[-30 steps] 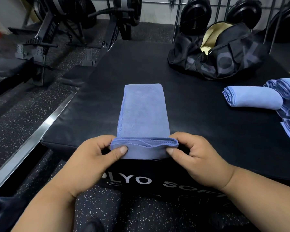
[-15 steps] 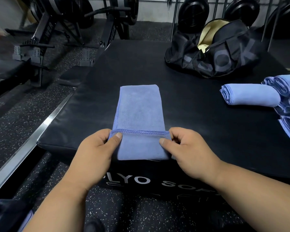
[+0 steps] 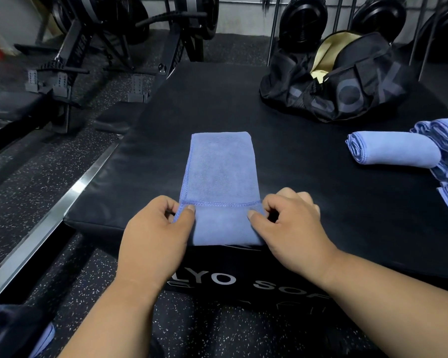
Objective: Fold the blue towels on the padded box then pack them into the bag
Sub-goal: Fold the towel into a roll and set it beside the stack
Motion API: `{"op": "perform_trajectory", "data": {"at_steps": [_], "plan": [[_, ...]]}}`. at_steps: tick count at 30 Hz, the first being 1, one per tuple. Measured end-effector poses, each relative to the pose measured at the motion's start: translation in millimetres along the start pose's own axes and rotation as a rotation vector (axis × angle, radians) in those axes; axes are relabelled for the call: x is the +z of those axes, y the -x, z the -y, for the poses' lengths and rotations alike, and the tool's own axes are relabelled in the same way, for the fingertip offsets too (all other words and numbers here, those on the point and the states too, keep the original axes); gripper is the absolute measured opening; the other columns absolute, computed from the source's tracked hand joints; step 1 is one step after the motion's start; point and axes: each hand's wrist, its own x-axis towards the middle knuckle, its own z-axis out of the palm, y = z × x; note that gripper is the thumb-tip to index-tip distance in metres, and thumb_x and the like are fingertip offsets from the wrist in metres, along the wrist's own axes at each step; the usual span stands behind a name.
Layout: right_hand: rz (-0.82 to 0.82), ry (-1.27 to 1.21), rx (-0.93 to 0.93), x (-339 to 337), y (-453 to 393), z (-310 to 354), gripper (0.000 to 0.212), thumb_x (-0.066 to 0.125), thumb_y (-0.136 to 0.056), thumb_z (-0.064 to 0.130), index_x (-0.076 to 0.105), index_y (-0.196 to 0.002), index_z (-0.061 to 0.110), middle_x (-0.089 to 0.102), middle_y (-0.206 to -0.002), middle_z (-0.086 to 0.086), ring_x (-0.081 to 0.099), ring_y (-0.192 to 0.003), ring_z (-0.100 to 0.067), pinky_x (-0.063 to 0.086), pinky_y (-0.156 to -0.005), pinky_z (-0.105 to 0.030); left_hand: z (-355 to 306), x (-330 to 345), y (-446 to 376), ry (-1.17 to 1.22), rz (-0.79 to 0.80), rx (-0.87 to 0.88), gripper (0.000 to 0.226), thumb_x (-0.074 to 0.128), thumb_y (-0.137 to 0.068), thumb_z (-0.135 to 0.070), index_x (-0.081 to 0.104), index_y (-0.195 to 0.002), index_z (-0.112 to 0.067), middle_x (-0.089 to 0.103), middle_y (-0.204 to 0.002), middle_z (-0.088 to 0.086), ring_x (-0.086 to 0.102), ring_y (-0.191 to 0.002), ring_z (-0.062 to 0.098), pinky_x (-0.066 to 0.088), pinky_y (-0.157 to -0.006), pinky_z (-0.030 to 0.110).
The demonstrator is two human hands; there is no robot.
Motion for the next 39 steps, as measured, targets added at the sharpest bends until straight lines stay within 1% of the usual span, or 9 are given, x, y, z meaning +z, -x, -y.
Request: {"op": "perform_trajectory", "data": {"at_steps": [9, 13, 17, 20, 23, 29, 34, 36, 39], "plan": [[-0.038, 0.046, 0.02, 1, 0, 2, 0.028, 0.066, -0.09, 0.051, 0.046, -0.081, 0.033, 0.049, -0.092, 0.016, 0.039, -0.097, -0.012, 0.026, -0.09, -0.033, -2, -1, 2, -0.019, -0.051, -0.008, 0.021, 0.07, -0.092, -0.045, 0.06, -0.082, -0.03, 0.062, -0.062, -0.008, 0.057, -0.056, 0.012, 0.048, -0.06, 0.035], [-0.049, 0.018, -0.042, 1, 2, 1, 0.022, 0.068, -0.09, 0.043, 0.047, -0.086, 0.037, 0.051, -0.093, 0.018, 0.041, -0.099, -0.007, 0.028, -0.091, -0.032, -4, -2, 4, 0.02, -0.083, 0.027, 0.019, 0.073, -0.092, -0.039, 0.059, -0.086, -0.028, 0.063, -0.064, -0.008, 0.057, -0.057, 0.01, 0.051, -0.063, 0.036], [-0.019, -0.093, -0.063, -2, 3, 1, 0.021, 0.071, -0.092, 0.034, 0.052, -0.083, 0.035, 0.06, -0.088, 0.017, 0.047, -0.102, 0.0, 0.033, -0.095, -0.033, -13, -5, 10, 0.081, -0.143, 0.118, 0.02, 0.074, -0.094, -0.036, 0.06, -0.085, -0.027, 0.064, -0.071, -0.011, 0.059, -0.064, 0.009, 0.044, -0.063, 0.031], [0.006, -0.233, -0.063, -5, 4, 2, 0.021, 0.074, -0.091, 0.026, 0.056, -0.083, 0.031, 0.064, -0.085, 0.013, 0.057, -0.088, -0.008, 0.047, -0.084, -0.032, -15, -6, 11, 0.122, -0.154, 0.151, 0.019, 0.075, -0.094, -0.036, 0.061, -0.086, -0.026, 0.065, -0.075, -0.011, 0.058, -0.065, 0.008, 0.045, -0.064, 0.029], [-0.01, -0.383, -0.042, -8, 4, 3, 0.022, 0.075, -0.092, 0.016, 0.058, -0.081, 0.025, 0.063, -0.08, 0.002, 0.057, -0.074, -0.015, 0.05, -0.071, -0.029, -10, -4, 10, 0.107, -0.146, 0.138, 0.019, 0.074, -0.095, -0.037, 0.061, -0.086, -0.026, 0.065, -0.077, -0.012, 0.059, -0.067, 0.009, 0.044, -0.064, 0.03], [0.005, -0.251, -0.091, -2, 0, 0, 0.023, 0.069, -0.091, 0.011, 0.063, -0.082, 0.031, 0.061, -0.088, 0.011, 0.059, -0.081, -0.013, 0.048, -0.074, -0.023, -5, 1, 8, -0.005, -0.125, 0.091, 0.018, 0.071, -0.095, -0.037, 0.059, -0.086, -0.027, 0.066, -0.073, -0.013, 0.06, -0.067, 0.009, 0.043, -0.062, 0.031], [0.036, -0.179, -0.112, -3, -2, -3, 0.018, 0.07, -0.094, 0.019, 0.07, -0.088, 0.036, 0.06, -0.089, 0.011, 0.06, -0.086, -0.01, 0.048, -0.078, -0.021, -2, 3, 5, -0.019, -0.114, 0.088, 0.016, 0.072, -0.095, -0.036, 0.061, -0.087, -0.029, 0.065, -0.074, -0.01, 0.06, -0.068, 0.01, 0.048, -0.065, 0.034], [0.022, -0.17, -0.132, -3, -3, -5, 0.016, 0.071, -0.096, 0.023, 0.074, -0.092, 0.038, 0.058, -0.094, 0.015, 0.06, -0.091, -0.006, 0.048, -0.082, -0.019, -2, 2, 4, -0.065, -0.154, 0.166, 0.013, 0.075, -0.093, -0.033, 0.062, -0.089, -0.035, 0.064, -0.085, -0.012, 0.061, -0.079, 0.006, 0.051, -0.074, 0.035], [-0.008, -0.186, -0.164, -1, -2, -10, 0.016, 0.071, -0.097, 0.027, 0.077, -0.102, 0.041, 0.052, -0.105, 0.021, 0.058, -0.104, -0.004, 0.049, -0.092, -0.02, -3, -5, 2, -0.154, -0.211, 0.466, 0.01, 0.076, -0.094, -0.023, 0.074, -0.098, -0.032, 0.064, -0.103, -0.016, 0.06, -0.1, 0.006, 0.046, -0.092, 0.027]]}}
